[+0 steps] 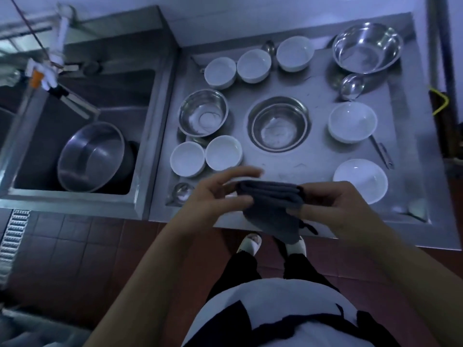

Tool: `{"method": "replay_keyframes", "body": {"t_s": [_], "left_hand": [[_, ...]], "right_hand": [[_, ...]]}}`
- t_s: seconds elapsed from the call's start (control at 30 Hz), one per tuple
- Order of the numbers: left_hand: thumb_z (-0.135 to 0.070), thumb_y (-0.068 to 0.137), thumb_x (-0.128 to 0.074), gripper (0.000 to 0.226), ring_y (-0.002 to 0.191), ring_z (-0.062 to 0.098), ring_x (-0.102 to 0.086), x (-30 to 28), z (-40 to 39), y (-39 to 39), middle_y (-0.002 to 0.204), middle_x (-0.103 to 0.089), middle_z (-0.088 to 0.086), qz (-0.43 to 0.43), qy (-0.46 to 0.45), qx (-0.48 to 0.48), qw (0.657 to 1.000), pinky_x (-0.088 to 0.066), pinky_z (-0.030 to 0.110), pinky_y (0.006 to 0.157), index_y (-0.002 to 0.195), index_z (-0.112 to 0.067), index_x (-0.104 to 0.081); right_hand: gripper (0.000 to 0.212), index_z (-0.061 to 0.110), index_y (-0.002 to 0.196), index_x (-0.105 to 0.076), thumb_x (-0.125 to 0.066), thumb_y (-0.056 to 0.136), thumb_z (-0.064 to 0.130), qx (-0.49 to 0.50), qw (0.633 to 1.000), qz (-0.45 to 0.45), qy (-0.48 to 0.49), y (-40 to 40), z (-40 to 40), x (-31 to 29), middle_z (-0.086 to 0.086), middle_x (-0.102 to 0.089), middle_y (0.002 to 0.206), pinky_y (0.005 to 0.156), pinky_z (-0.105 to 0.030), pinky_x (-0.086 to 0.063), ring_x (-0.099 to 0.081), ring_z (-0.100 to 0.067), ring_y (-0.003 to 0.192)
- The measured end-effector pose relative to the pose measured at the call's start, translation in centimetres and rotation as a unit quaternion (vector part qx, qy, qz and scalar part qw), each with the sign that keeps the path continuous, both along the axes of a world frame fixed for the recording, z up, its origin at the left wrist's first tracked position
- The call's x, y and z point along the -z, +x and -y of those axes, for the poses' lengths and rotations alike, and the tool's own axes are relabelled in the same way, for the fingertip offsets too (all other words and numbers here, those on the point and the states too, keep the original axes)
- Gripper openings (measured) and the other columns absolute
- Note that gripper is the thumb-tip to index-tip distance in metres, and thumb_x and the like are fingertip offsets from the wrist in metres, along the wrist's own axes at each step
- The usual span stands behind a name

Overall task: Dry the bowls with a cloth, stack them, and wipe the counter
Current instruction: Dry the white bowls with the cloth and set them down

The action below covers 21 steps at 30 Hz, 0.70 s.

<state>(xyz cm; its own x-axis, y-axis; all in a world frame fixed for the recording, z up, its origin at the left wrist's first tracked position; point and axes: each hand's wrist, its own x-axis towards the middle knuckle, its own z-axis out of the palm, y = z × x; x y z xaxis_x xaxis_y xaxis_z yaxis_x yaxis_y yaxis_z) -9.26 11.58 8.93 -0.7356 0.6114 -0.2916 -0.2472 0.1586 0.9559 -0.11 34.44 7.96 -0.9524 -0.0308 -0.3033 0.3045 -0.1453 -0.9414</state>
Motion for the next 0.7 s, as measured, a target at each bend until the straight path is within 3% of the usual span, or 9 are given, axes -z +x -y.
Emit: {"method": "replay_keyframes", "body": {"t_s": [0.07, 0.13, 0.2, 0.27, 0.37, 0.5, 0.6, 0.67, 0.7], "left_hand": [[-0.005, 0.087, -0.065, 0.048, 0.113, 0.021, -0.067, 1.7, 0.8, -1.4, 0.123, -0.067, 0.003, 0.117, 0.049, -0.130, 0.983, -0.057, 0.040, 0.090, 0.131, -0.023, -0.064], [-0.010, 0.095, -0.064, 0.039, 0.113, 0.025, -0.067, 4.8, 1.5, -3.2, 0.117, -0.066, 0.007, 0.184, -0.007, -0.264, 0.947, -0.058, 0.044, 0.088, 0.133, -0.019, -0.060], [-0.015, 0.100, -0.061, 0.032, 0.117, 0.027, -0.062, 8.3, 2.4, -5.1, 0.116, -0.064, 0.007, 0.243, -0.070, -0.330, 0.909, -0.057, 0.043, 0.085, 0.132, -0.014, -0.058], [-0.015, 0.101, -0.060, 0.028, 0.114, 0.027, -0.056, 11.1, 3.0, -6.8, 0.117, -0.056, 0.008, 0.291, -0.090, -0.322, 0.897, -0.054, 0.046, 0.093, 0.128, -0.012, -0.056], [-0.012, 0.101, -0.058, 0.015, 0.087, 0.022, -0.053, 13.5, 3.0, -9.2, 0.097, -0.049, 0.007, 0.348, -0.073, -0.306, 0.883, -0.050, 0.046, 0.095, 0.115, -0.016, -0.054], [-0.014, 0.100, -0.058, 0.039, 0.114, 0.031, -0.056, 16.1, 2.3, -11.5, 0.122, -0.052, 0.009, 0.379, -0.045, -0.331, 0.863, -0.048, 0.047, 0.095, 0.139, -0.014, -0.050], [-0.023, 0.091, -0.060, 0.059, 0.102, 0.030, -0.063, 17.8, 2.6, -11.9, 0.127, -0.056, 0.009, 0.345, -0.075, -0.290, 0.889, -0.054, 0.041, 0.092, 0.143, 0.000, -0.046], [-0.013, 0.095, -0.057, 0.050, 0.091, 0.025, -0.063, 18.0, 2.6, -12.2, 0.125, -0.057, 0.007, 0.360, -0.053, -0.328, 0.872, -0.057, 0.038, 0.079, 0.143, -0.004, -0.048], [-0.006, 0.095, -0.058, 0.047, 0.097, 0.026, -0.063, 17.9, 2.3, -12.4, 0.129, -0.059, 0.008, 0.373, -0.043, -0.365, 0.852, -0.056, 0.039, 0.080, 0.141, -0.008, -0.051]], "right_hand": [[0.015, 0.012, 0.093, -0.081, -0.075, 0.081, 0.005, 0.071, 0.997, 0.003, 0.019, 0.3, 1.4, 0.0, -0.019, -0.076, 0.091, 0.082, -0.051, -0.057, -0.071, -0.039, 0.094], [0.016, 0.011, 0.092, -0.081, -0.074, 0.083, -0.001, 0.148, 0.988, 0.018, 0.037, 0.9, 2.9, 0.0, -0.019, -0.076, 0.090, 0.083, -0.058, -0.055, -0.069, -0.044, 0.094], [0.024, 0.020, 0.086, -0.083, -0.073, 0.083, -0.002, 0.240, 0.969, 0.042, 0.044, 1.6, 4.4, -0.1, -0.010, -0.078, 0.085, 0.082, -0.046, -0.059, -0.074, -0.030, 0.085], [0.027, 0.021, 0.084, -0.082, -0.071, 0.084, -0.004, 0.339, 0.938, 0.062, 0.021, 2.2, 6.2, -0.5, -0.001, -0.078, 0.079, 0.071, -0.029, -0.059, -0.071, -0.015, 0.074], [0.015, 0.001, 0.099, -0.075, -0.065, 0.088, -0.004, 0.462, 0.882, 0.078, -0.052, 3.3, 9.2, -1.0, -0.003, -0.072, 0.071, 0.056, -0.024, -0.054, -0.065, -0.014, 0.062], [0.015, -0.001, 0.101, -0.074, -0.063, 0.091, 0.000, 0.530, 0.844, 0.072, -0.051, 4.6, 13.6, -1.4, -0.008, -0.072, 0.080, 0.064, -0.029, -0.053, -0.066, -0.018, 0.070], [0.019, -0.003, 0.105, -0.072, -0.058, 0.093, -0.005, 0.571, 0.818, 0.068, -0.026, 5.2, 16.4, -1.9, -0.008, -0.077, 0.088, 0.064, -0.019, -0.054, -0.070, -0.014, 0.078], [0.020, -0.002, 0.107, -0.071, -0.057, 0.093, -0.007, 0.592, 0.803, 0.070, 0.001, 5.5, 18.1, -1.8, -0.005, -0.078, 0.094, 0.070, -0.017, -0.056, -0.070, -0.008, 0.081], [0.021, -0.002, 0.109, -0.072, -0.058, 0.093, -0.005, 0.604, 0.795, 0.066, 0.001, 5.6, 19.0, -1.6, -0.011, -0.077, 0.104, 0.080, -0.022, -0.057, -0.072, -0.011, 0.089]]}}
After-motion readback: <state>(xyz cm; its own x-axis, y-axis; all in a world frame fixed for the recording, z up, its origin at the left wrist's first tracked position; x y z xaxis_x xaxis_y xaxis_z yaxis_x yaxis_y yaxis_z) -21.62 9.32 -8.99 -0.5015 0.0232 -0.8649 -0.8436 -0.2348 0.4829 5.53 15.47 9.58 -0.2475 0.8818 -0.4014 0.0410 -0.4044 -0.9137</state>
